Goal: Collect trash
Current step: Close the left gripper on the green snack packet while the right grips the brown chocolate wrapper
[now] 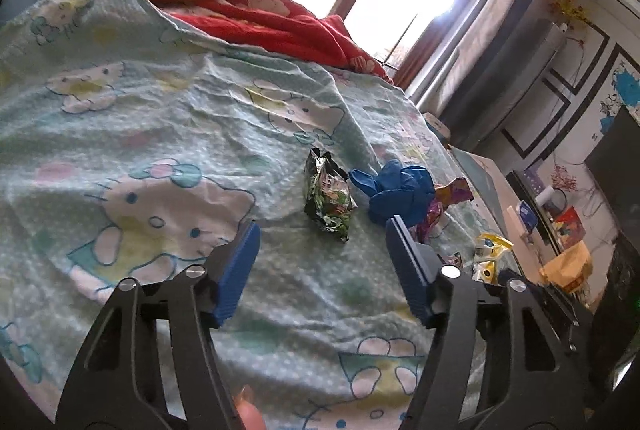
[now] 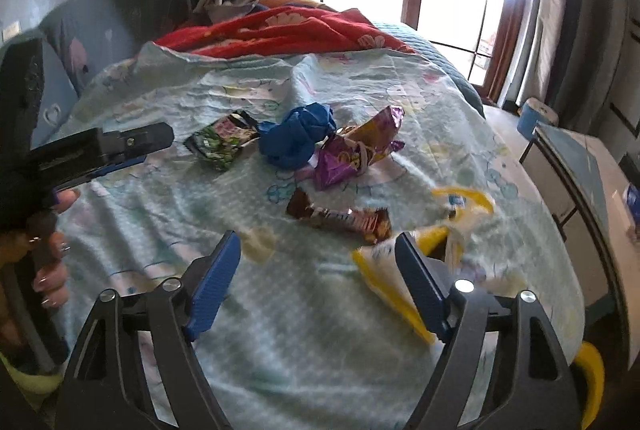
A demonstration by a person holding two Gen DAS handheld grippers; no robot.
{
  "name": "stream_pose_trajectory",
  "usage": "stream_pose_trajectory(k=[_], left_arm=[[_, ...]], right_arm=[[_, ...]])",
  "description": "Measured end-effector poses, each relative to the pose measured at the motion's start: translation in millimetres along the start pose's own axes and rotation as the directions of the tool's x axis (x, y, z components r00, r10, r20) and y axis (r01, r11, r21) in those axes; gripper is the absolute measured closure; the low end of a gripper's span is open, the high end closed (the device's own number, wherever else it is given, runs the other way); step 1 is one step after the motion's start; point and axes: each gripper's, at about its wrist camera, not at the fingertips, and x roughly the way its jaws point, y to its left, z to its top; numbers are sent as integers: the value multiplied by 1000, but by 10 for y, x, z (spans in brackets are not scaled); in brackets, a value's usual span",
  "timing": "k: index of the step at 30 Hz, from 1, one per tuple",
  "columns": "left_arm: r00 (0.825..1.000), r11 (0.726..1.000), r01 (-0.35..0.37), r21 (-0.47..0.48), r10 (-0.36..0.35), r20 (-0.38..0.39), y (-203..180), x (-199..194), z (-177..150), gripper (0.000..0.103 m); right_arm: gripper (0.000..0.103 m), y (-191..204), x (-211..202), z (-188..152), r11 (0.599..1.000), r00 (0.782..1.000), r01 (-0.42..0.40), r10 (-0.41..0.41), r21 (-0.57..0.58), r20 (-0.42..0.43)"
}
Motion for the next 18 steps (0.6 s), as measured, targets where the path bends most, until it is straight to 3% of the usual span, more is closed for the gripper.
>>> stream_pose_trajectory(k=[9,10,12,15,17,18], left_arm=[[998,996,52,-77,-54,-31,130,255,30,56],[997,994,61,-91,-65,-36,149,286,31,59],[996,991,74,-115,-79,-38,184,344,47,62],[996,988,83,-130,-88,-34,209,393,72,74],[993,985,104,-139,-110,-35,219,426,87,75],[992,983,112,-143,-118,-38,222,447,90,76]], right_arm=[[32,54,397,228,991,998,24,-33,-134,-61],[38,66,448,232,988,997,30,-42,-151,-72],[60,69,567,236,985,993,25,-43,-169,-106],[64,53,614,214,989,994,35,-49,-143,-93],[74,73,592,183,994,997,14,-23,-112,-78],[75,91,567,167,995,997,3,-11,-100,-73]])
